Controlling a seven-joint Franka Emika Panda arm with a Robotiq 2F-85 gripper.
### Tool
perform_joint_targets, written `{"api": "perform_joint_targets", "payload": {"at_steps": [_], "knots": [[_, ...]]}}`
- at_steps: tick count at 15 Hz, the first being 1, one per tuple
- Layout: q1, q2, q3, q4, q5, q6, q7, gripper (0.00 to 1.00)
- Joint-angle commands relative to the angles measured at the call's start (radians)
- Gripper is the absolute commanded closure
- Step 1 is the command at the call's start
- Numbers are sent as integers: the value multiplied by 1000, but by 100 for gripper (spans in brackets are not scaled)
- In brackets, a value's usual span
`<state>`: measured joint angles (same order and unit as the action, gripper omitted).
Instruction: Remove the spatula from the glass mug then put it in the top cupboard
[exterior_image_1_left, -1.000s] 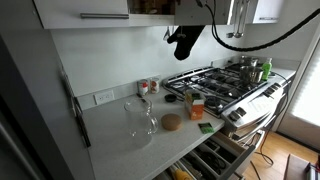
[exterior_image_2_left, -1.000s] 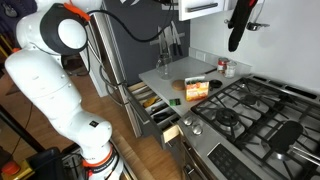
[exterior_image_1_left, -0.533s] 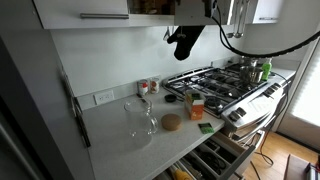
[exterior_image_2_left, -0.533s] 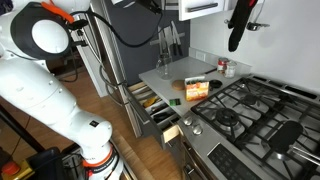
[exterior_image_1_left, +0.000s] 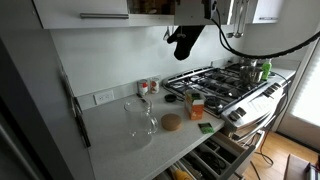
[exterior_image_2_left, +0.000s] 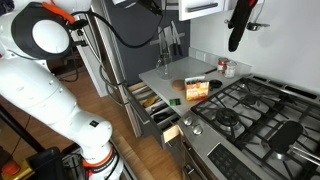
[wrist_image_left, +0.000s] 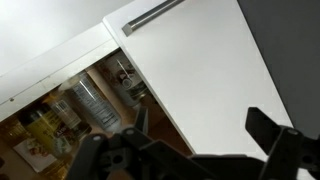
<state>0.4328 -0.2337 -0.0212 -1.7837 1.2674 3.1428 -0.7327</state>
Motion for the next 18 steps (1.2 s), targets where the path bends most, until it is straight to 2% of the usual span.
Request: {"api": "perform_joint_targets", "payload": {"at_steps": [1,8,13,18], "knots": [[1,87,-40,110,65,-34,31,0],[-27,215,-77,204,41,-115,209,0],[-34,285,-90,284,43,-98,270,0],[-36,316,-98,310,15,-119,343,0]]}}
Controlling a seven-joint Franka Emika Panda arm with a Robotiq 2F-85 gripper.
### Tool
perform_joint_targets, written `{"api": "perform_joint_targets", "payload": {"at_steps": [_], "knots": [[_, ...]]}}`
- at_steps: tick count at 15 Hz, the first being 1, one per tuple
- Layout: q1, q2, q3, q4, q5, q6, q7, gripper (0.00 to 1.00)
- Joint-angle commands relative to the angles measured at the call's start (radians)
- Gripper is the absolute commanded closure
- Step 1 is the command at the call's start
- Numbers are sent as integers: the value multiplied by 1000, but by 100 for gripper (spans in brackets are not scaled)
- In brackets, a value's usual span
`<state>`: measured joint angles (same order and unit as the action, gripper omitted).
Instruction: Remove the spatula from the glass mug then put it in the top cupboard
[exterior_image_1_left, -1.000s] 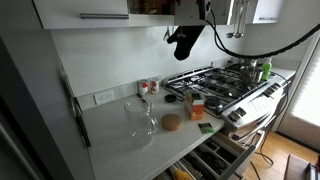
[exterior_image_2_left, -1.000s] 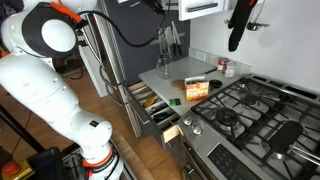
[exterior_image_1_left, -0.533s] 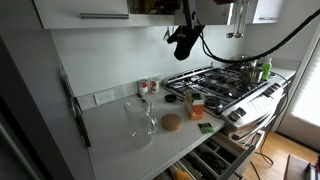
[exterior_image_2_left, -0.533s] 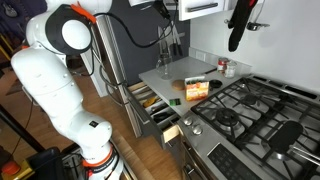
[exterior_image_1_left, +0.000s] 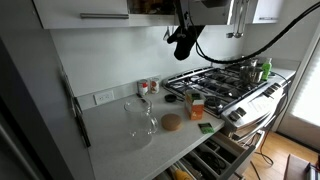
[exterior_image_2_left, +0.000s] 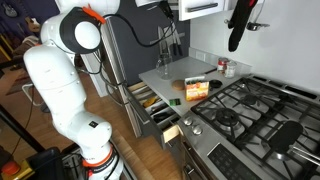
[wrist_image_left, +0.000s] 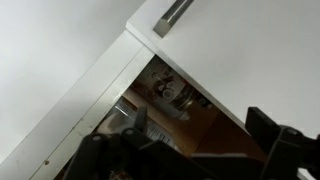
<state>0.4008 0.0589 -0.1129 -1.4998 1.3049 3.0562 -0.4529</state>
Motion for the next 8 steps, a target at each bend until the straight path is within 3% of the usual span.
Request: {"api": "perform_joint_targets", "payload": {"at_steps": [1,8], "knots": [[-3,25,-7,27,-26,-39,80,0],[-2,34,-14,21,-87,-78,195,0]]}}
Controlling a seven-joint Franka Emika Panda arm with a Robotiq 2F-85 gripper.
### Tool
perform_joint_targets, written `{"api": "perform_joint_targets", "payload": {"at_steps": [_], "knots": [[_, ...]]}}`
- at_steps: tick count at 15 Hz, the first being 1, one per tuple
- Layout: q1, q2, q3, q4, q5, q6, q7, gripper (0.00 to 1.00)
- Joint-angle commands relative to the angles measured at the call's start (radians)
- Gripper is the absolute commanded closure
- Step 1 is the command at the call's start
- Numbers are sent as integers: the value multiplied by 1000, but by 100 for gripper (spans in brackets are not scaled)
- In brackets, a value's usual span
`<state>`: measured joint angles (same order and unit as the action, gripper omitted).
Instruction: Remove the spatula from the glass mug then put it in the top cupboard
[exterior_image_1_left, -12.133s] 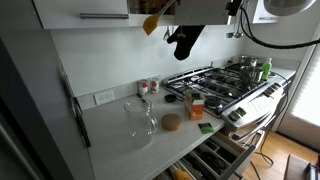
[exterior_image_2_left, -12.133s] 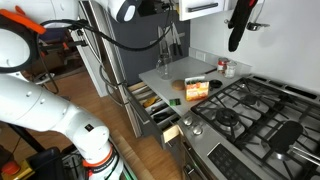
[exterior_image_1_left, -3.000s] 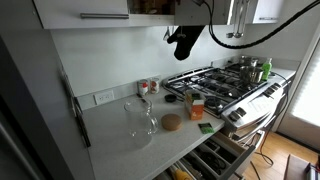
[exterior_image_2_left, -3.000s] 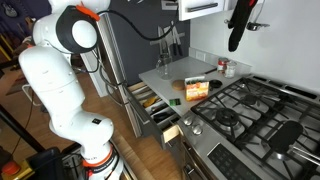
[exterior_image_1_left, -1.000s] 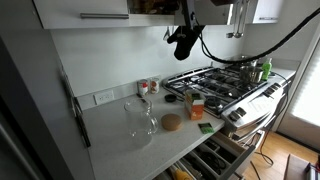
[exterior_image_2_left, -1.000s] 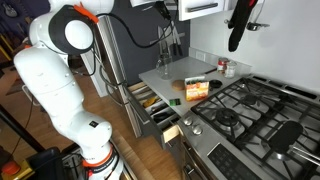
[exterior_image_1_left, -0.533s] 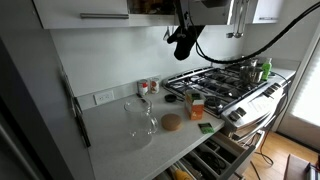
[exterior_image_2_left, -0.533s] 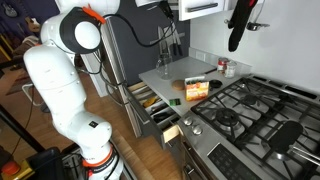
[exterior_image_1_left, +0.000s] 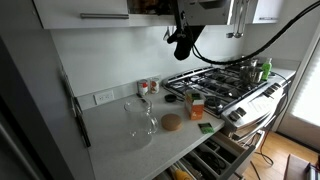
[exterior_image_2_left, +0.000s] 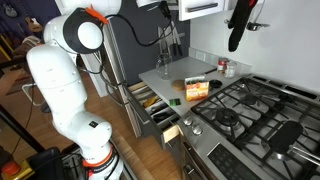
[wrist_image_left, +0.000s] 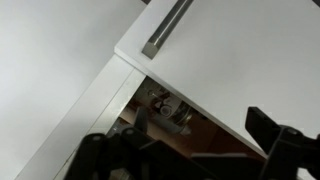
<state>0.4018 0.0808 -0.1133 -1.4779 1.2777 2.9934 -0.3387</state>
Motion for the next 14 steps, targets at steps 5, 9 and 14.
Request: {"api": "perform_joint_targets", "payload": {"at_steps": [5,9,14], "knots": [[-2,50,-42,13,-173,24,206,0],[1,68,-69,28,-235,55,287,0],[0,78,-90,49,-256,98,341,0]]}}
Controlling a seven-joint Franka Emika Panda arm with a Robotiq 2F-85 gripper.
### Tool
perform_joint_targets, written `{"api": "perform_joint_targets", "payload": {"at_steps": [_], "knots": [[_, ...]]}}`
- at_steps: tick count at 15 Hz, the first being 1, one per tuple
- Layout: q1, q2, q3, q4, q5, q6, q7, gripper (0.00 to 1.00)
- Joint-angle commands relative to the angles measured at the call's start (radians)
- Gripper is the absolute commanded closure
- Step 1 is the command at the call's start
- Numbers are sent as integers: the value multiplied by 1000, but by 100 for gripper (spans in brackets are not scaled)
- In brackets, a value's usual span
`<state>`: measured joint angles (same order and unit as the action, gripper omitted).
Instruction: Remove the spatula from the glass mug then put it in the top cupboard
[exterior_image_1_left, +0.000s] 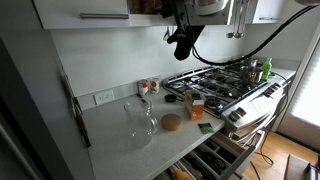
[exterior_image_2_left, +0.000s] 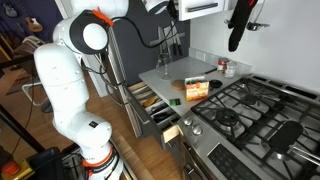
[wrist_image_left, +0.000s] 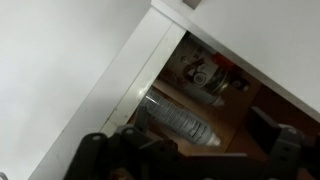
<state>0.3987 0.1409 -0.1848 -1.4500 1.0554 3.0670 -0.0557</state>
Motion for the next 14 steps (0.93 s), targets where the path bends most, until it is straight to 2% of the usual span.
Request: {"api": "perform_joint_targets", "payload": {"at_steps": [1,5,6,12,13,14], "knots": [[3,19,-23,22,-35,26,65,0],[2,27,-42,20,-43,21,97,0],[-109,26,74,11,-107,37,149,0],[-213,62,149,33,-228,88,288,0],[-222,59,151,18,-251,96,307,0],[-166,57,79,9,-259,93,323,0]]}}
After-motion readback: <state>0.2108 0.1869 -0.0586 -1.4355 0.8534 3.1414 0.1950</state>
